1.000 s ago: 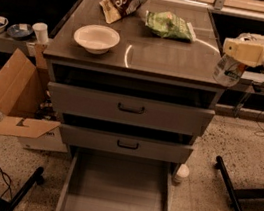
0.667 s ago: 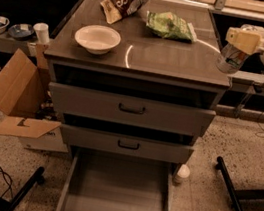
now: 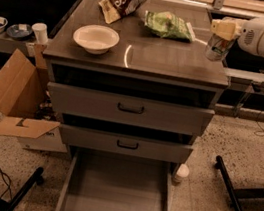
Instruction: Pick 7up can from bottom drawer and place on counter
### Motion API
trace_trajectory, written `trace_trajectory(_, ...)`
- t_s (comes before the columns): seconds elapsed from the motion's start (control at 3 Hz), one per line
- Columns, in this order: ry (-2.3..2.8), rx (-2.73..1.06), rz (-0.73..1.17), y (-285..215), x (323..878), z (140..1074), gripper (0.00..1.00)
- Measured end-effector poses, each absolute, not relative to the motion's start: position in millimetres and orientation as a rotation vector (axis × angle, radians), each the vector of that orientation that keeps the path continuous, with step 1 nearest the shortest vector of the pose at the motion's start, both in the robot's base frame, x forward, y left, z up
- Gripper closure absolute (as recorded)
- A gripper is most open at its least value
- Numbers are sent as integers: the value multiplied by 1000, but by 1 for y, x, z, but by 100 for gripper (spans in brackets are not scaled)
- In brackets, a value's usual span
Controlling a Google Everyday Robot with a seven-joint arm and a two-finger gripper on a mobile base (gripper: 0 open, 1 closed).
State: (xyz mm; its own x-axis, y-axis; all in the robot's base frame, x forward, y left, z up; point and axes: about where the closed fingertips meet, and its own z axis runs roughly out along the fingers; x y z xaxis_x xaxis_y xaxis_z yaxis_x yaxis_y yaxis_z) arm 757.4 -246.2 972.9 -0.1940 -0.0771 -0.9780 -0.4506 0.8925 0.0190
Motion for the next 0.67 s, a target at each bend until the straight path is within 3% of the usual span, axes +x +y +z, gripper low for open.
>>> trace_trajectory(0.67,1763,-479,431,-197,800,937,100)
